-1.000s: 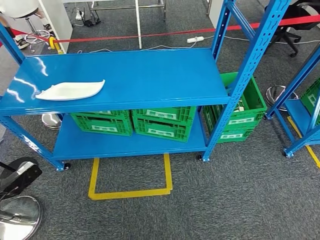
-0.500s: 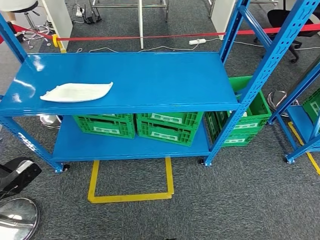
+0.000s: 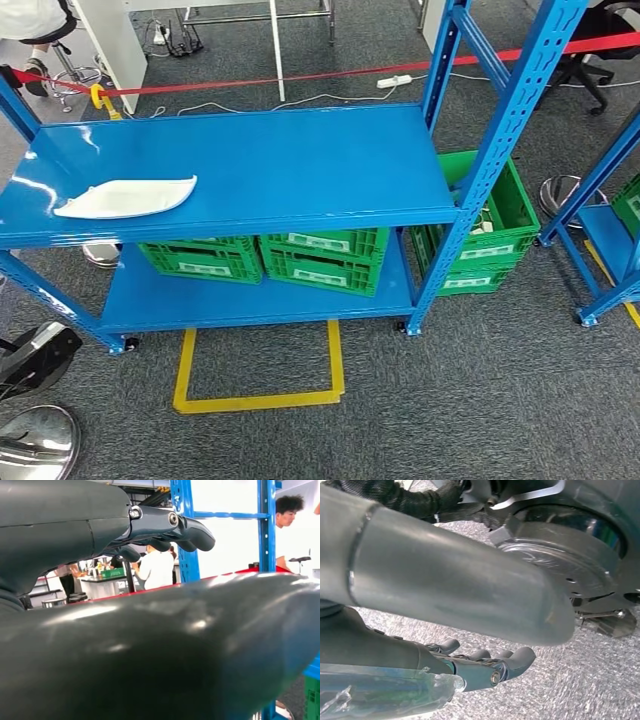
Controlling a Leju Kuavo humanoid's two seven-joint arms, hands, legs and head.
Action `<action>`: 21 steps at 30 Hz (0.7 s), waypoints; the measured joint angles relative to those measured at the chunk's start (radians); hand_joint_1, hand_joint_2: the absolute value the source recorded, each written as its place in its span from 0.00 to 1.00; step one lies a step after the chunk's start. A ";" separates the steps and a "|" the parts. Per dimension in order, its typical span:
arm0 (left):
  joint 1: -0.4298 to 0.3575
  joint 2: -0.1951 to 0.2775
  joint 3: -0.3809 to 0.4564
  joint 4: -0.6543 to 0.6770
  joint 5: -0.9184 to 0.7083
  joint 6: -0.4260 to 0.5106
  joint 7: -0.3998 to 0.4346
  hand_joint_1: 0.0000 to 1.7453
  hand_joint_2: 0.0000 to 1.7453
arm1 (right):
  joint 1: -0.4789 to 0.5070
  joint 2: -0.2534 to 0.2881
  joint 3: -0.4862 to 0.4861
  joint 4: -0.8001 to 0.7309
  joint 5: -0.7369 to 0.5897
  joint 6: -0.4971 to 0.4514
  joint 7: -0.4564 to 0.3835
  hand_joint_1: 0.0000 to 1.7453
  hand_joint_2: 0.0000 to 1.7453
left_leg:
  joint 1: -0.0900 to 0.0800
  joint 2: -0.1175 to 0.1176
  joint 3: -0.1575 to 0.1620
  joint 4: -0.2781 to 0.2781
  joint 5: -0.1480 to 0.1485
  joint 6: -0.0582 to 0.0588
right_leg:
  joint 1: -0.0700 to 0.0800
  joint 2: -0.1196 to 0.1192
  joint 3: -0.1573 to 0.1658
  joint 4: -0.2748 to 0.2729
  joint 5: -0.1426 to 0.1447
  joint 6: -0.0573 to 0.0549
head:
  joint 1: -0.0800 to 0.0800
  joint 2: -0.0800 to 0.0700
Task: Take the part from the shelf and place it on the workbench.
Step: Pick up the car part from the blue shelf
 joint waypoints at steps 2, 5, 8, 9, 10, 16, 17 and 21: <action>0.000 0.000 0.000 0.000 0.001 0.000 0.000 0.00 0.00 | 0.000 0.000 0.000 0.000 0.000 0.000 0.000 0.00 0.00 | -0.009 0.001 0.052 -0.116 0.073 0.015 | 0.006 0.000 0.009 0.000 -0.005 -0.003 | 0.000 0.000; -0.002 0.000 0.001 0.000 0.006 0.001 0.002 0.00 0.00 | -0.001 0.001 0.000 0.000 0.001 0.000 0.000 0.00 0.00 | -0.017 0.006 0.112 -0.244 0.109 0.030 | 0.014 0.002 0.009 0.004 -0.013 0.002 | 0.001 0.000; -0.001 0.000 0.001 0.000 0.008 0.003 0.004 0.00 0.00 | -0.001 0.000 0.000 0.000 0.001 0.000 -0.001 0.00 0.00 | -0.010 0.004 0.117 -0.255 0.108 0.035 | 0.017 0.001 0.006 0.007 -0.021 0.014 | 0.002 0.000; -0.001 0.000 0.002 0.000 0.008 0.004 0.004 0.00 0.00 | 0.000 -0.001 0.000 0.000 0.002 0.000 -0.001 0.00 0.00 | -0.005 0.004 0.120 -0.258 0.108 0.037 | 0.016 0.000 -0.002 0.026 -0.034 0.022 | 0.005 0.000; -0.001 0.000 0.002 0.000 0.007 0.004 0.004 0.00 0.00 | 0.000 -0.001 0.000 0.000 0.002 0.001 -0.001 0.00 0.00 | 0.001 0.004 0.124 -0.260 0.107 0.039 | 0.014 0.000 -0.021 0.066 -0.056 0.031 | 0.009 0.000; 0.006 0.000 0.001 0.000 0.007 0.007 0.006 0.00 0.00 | 0.002 -0.001 0.000 0.000 0.003 0.000 -0.001 0.00 0.00 | 0.020 0.004 0.137 -0.260 0.096 0.029 | -0.028 -0.002 -0.122 0.236 -0.082 0.075 | 0.016 0.000; 0.007 0.000 0.001 0.000 0.007 0.007 0.007 0.00 0.00 | 0.003 -0.001 0.000 0.000 0.003 0.000 -0.001 0.00 0.00 | 0.025 0.004 0.143 -0.260 0.092 0.024 | -0.034 -0.002 -0.087 0.163 -0.041 0.081 | 0.016 0.000; 0.009 0.002 0.003 -0.001 0.007 0.008 0.009 0.00 0.00 | 0.000 0.001 0.000 -0.001 0.005 0.000 -0.001 0.00 0.00 | 0.029 0.000 0.156 -0.269 0.090 -0.007 | -0.031 0.004 -0.001 0.002 0.001 0.070 | 0.016 0.000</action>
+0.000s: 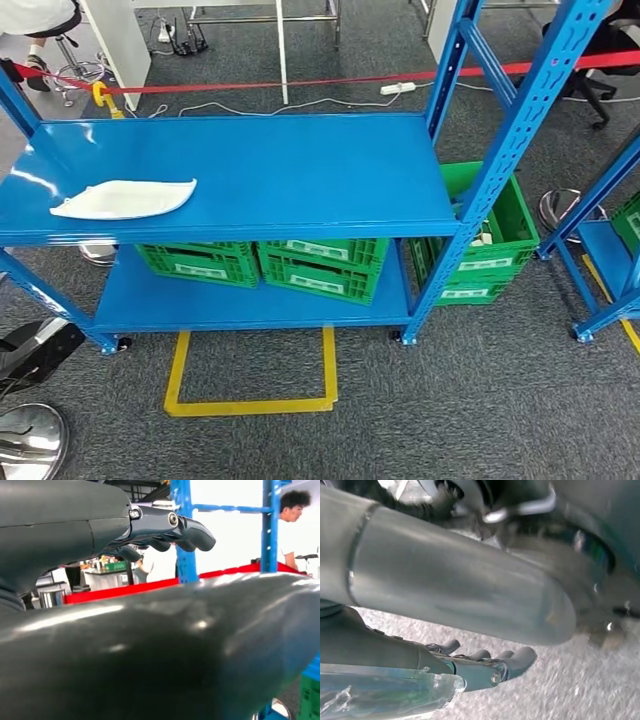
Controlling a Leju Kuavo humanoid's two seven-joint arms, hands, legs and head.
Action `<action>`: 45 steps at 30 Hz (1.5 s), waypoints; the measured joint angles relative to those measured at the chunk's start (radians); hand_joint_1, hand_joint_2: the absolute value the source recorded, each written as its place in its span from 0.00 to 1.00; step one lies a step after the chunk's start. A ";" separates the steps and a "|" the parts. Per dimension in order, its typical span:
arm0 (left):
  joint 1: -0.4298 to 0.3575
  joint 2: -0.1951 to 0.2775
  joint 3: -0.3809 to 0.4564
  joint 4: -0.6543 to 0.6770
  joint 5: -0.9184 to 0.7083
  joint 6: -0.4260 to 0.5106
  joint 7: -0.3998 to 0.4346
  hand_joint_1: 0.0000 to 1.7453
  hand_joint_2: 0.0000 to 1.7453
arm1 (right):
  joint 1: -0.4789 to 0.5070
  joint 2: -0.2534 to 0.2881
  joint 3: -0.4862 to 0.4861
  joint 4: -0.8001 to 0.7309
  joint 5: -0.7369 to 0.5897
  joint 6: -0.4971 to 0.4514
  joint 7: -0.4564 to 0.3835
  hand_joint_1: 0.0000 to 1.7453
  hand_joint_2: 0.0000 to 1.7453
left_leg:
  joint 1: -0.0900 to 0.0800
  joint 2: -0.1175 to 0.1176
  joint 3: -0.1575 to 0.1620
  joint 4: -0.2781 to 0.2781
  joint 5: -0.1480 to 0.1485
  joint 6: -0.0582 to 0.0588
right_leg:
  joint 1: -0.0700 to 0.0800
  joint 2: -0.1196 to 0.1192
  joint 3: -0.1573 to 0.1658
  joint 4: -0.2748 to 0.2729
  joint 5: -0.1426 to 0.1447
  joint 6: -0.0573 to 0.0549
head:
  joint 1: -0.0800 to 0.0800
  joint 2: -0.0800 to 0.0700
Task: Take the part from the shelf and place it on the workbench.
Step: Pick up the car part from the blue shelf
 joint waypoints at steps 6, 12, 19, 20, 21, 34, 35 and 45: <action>0.002 0.006 0.001 0.000 0.000 0.000 0.002 0.00 0.00 | 0.001 0.000 0.000 0.000 0.002 0.000 0.000 0.00 0.00 | -0.004 0.005 -0.071 0.143 -0.078 -0.018 | 0.000 -0.003 0.018 -0.030 0.011 -0.052 | -0.006 0.000; 0.009 0.006 0.000 0.000 0.000 0.000 0.003 0.00 0.00 | 0.001 0.000 0.000 0.000 0.003 0.000 0.001 0.00 0.00 | -0.013 0.006 -0.089 0.122 0.001 -0.007 | 0.006 -0.002 0.034 -0.028 -0.002 -0.051 | -0.006 0.000; 0.011 0.006 -0.001 0.000 0.000 0.000 0.003 0.00 0.00 | 0.001 -0.001 0.000 0.000 0.004 0.000 0.001 0.00 0.00 | -0.014 0.002 -0.033 -0.002 0.032 0.001 | 0.018 -0.002 0.028 -0.022 -0.021 -0.086 | -0.005 0.000; 0.011 0.006 -0.001 0.000 0.000 0.000 0.003 0.00 0.00 | 0.001 -0.001 0.000 0.000 0.004 0.000 0.001 0.00 0.00 | -0.014 0.002 -0.033 -0.002 0.031 0.004 | 0.018 -0.002 0.029 -0.024 -0.019 -0.087 | -0.005 0.000; 0.011 0.006 -0.001 0.000 0.000 0.000 0.003 0.00 0.00 | 0.001 -0.001 0.000 0.000 0.004 0.000 0.001 0.00 0.00 | -0.015 0.001 -0.032 -0.002 0.030 0.006 | 0.018 -0.002 0.031 -0.027 -0.017 -0.083 | -0.005 0.000; 0.011 0.006 0.000 0.000 0.000 0.002 0.004 0.00 0.00 | 0.001 -0.001 0.000 0.000 0.004 -0.001 0.001 0.00 0.00 | -0.016 0.001 -0.032 -0.002 0.030 0.016 | 0.014 -0.002 0.044 -0.037 -0.012 -0.026 | -0.006 0.000; 0.011 0.006 0.000 0.000 0.000 0.002 0.004 0.00 0.00 | 0.001 -0.001 0.000 0.000 0.004 -0.001 0.001 0.00 0.00 | -0.016 0.001 -0.032 -0.002 0.030 0.016 | 0.015 -0.002 0.043 -0.037 -0.012 -0.027 | -0.006 0.000; 0.011 0.006 0.005 0.000 0.002 0.006 0.004 0.00 0.00 | 0.001 -0.001 0.000 -0.001 0.004 -0.002 0.001 0.00 0.00 | -0.021 0.001 -0.032 -0.003 0.028 0.024 | 0.009 -0.002 0.043 -0.038 -0.012 -0.020 | -0.006 0.000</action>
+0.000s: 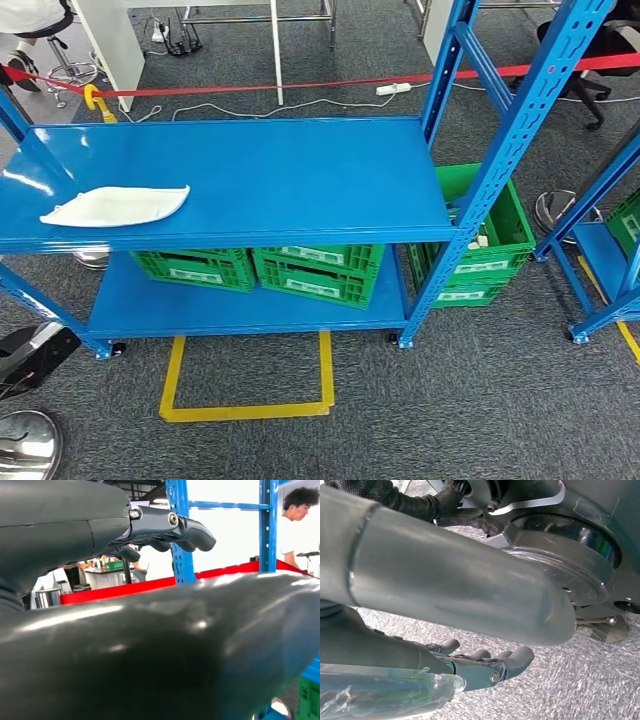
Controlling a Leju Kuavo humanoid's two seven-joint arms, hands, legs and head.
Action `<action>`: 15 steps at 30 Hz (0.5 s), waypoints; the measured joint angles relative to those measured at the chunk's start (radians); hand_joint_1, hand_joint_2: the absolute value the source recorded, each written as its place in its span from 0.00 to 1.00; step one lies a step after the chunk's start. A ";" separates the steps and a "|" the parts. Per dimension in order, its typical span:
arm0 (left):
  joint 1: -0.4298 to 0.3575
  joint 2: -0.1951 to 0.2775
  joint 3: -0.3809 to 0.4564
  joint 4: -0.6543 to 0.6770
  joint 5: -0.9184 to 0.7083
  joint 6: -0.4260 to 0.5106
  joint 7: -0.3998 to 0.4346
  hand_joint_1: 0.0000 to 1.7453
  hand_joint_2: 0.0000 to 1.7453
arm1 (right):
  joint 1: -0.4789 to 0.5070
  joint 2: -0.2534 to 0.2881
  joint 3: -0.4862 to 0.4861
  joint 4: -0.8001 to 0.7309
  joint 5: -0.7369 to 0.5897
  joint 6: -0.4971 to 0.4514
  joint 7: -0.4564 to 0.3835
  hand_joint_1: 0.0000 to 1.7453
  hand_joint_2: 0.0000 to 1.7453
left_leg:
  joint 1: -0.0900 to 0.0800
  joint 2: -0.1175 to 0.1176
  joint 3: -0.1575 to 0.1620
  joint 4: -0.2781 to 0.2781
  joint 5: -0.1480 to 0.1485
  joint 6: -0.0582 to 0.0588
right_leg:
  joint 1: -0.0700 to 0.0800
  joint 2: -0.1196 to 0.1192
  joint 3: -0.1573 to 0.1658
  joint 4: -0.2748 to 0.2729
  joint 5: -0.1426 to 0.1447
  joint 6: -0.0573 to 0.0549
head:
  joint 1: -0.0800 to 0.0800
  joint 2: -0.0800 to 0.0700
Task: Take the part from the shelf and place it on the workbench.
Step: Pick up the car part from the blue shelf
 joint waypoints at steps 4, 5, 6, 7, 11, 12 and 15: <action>0.000 0.001 0.003 -0.002 0.001 0.001 0.000 0.00 0.00 | 0.000 -0.001 0.000 -0.001 0.000 0.000 0.000 0.00 0.00 | 0.009 0.002 0.013 -0.020 0.004 0.015 | -0.004 -0.002 -0.032 0.063 -0.039 0.015 | 0.003 0.000; 0.000 0.000 0.004 -0.002 0.001 0.001 0.000 0.00 0.00 | 0.000 -0.001 0.000 -0.001 0.000 0.000 0.000 0.00 0.00 | 0.010 0.002 0.016 -0.022 0.002 0.017 | -0.007 -0.002 -0.065 0.126 -0.068 0.020 | 0.005 0.000; 0.001 0.000 0.004 -0.002 0.001 0.001 0.000 0.00 0.00 | 0.000 -0.001 0.000 -0.001 0.000 -0.001 0.000 0.00 0.00 | 0.012 0.003 0.017 -0.022 -0.001 0.018 | -0.010 -0.003 -0.105 0.201 -0.100 0.024 | 0.006 0.000; 0.001 0.000 0.003 -0.002 0.001 0.001 0.000 0.00 0.00 | 0.000 -0.001 0.000 -0.001 0.000 -0.001 0.000 0.00 0.00 | 0.013 0.003 0.020 -0.022 -0.005 0.017 | -0.014 -0.003 -0.142 0.267 -0.119 0.028 | 0.006 0.000; 0.004 0.000 0.001 -0.002 0.001 0.001 0.000 0.00 0.00 | 0.004 -0.001 0.000 -0.001 0.000 -0.001 0.000 0.00 0.00 | 0.026 0.001 0.050 -0.021 -0.025 -0.004 | -0.027 -0.004 -0.117 0.182 -0.022 0.044 | 0.006 0.000; 0.005 0.000 0.002 -0.002 0.001 0.001 0.000 0.00 0.00 | 0.004 0.000 0.001 -0.001 0.000 -0.001 0.000 0.00 0.00 | 0.028 0.000 0.059 -0.021 -0.032 -0.011 | -0.028 -0.004 -0.082 0.110 0.006 0.047 | 0.007 0.000; 0.005 0.000 0.003 -0.002 0.002 0.002 0.000 0.00 0.00 | 0.002 0.000 0.001 -0.001 -0.001 -0.002 0.000 0.00 0.00 | 0.030 -0.002 0.075 -0.031 -0.039 -0.036 | -0.020 -0.001 -0.026 0.019 0.013 0.027 | 0.006 0.000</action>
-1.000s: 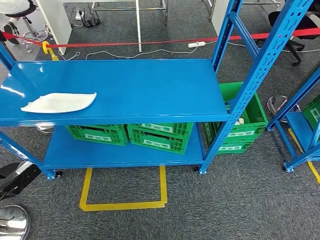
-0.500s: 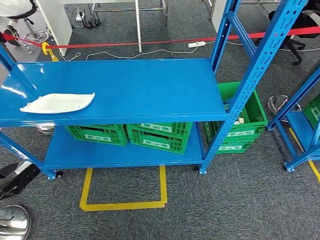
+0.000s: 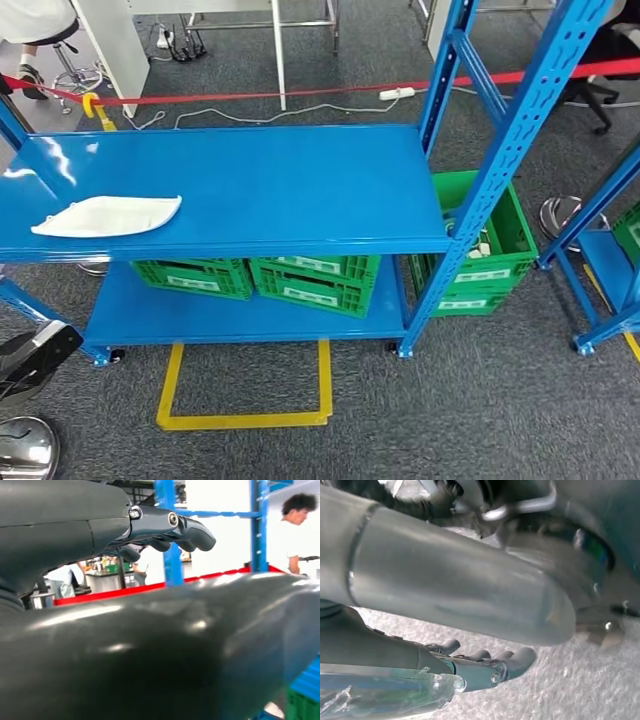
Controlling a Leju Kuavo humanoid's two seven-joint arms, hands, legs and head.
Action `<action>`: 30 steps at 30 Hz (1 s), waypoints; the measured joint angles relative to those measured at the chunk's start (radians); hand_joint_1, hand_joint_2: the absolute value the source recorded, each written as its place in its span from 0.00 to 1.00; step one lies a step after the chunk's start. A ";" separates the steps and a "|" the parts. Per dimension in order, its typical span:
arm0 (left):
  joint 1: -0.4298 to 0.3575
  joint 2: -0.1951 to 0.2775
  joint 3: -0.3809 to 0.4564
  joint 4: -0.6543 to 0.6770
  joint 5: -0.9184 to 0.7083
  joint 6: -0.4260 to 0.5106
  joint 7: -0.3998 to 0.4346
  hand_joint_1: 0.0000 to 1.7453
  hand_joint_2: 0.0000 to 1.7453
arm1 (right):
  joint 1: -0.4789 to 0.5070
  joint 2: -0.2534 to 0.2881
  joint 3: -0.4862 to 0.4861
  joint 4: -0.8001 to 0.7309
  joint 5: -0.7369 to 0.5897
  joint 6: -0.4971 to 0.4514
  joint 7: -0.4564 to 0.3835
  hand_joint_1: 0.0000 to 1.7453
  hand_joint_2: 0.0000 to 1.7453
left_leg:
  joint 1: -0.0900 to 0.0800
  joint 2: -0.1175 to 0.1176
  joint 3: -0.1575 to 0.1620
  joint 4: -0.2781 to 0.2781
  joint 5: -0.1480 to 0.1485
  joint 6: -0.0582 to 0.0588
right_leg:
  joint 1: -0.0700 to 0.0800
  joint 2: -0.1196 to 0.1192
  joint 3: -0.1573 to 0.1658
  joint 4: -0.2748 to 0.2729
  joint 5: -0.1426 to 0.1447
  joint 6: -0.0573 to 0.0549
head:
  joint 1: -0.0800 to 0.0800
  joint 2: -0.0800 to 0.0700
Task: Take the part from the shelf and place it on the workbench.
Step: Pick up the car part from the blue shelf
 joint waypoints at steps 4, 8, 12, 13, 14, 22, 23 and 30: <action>0.000 0.000 0.004 0.000 0.000 0.003 0.000 0.00 0.00 | 0.003 -0.002 0.000 0.000 0.000 -0.002 -0.001 0.00 0.00 | 0.004 0.006 -0.002 0.028 -0.018 -0.017 | 0.003 -0.001 0.034 -0.031 -0.003 -0.045 | -0.006 0.000; 0.007 0.000 0.008 0.000 0.003 0.005 0.001 0.00 0.00 | 0.003 -0.002 -0.001 0.000 0.001 -0.003 0.000 0.00 0.00 | -0.006 0.008 -0.165 0.284 -0.093 -0.013 | 0.005 -0.002 0.067 -0.039 -0.025 -0.062 | -0.015 0.000; 0.010 -0.001 0.009 0.000 0.006 0.004 0.002 0.00 0.00 | 0.005 -0.002 0.000 0.000 0.002 -0.003 0.000 0.00 0.00 | -0.003 0.010 -0.143 0.145 0.058 -0.020 | -0.001 0.003 0.121 -0.042 -0.068 -0.040 | -0.018 0.000; 0.009 -0.001 0.009 0.000 0.007 0.004 0.002 0.00 0.00 | 0.004 -0.003 0.000 0.000 0.002 -0.003 0.000 0.00 0.00 | -0.001 0.009 -0.120 0.088 0.079 -0.021 | -0.001 0.005 0.130 -0.040 -0.083 -0.031 | -0.023 0.000; 0.010 -0.002 0.008 0.000 0.008 0.004 0.003 0.00 0.00 | 0.003 -0.005 0.000 0.000 0.003 -0.003 0.001 0.00 0.00 | 0.000 0.008 -0.106 0.055 0.082 -0.019 | 0.001 0.006 0.134 -0.041 -0.095 -0.024 | -0.024 0.000; 0.013 -0.005 0.008 -0.001 0.009 0.005 0.005 0.00 0.00 | 0.000 -0.009 0.000 -0.002 0.004 -0.003 0.001 0.00 0.00 | -0.011 0.002 -0.081 0.045 0.035 0.030 | 0.005 -0.005 -0.008 0.214 -0.214 -0.002 | -0.003 0.000; 0.014 -0.005 0.008 -0.001 0.009 0.004 0.005 0.00 0.00 | 0.000 -0.009 0.000 -0.002 0.003 -0.003 0.001 0.00 0.00 | -0.016 0.002 -0.074 0.045 0.030 0.034 | 0.007 -0.006 -0.056 0.275 -0.222 -0.007 | -0.002 0.000; 0.013 -0.009 0.006 -0.001 0.009 0.005 0.005 0.00 0.00 | 0.002 -0.015 0.001 -0.005 0.005 -0.004 0.002 0.00 0.00 | -0.046 -0.006 -0.015 0.037 -0.013 0.047 | 0.061 -0.002 -0.031 0.021 0.024 -0.100 | -0.010 0.000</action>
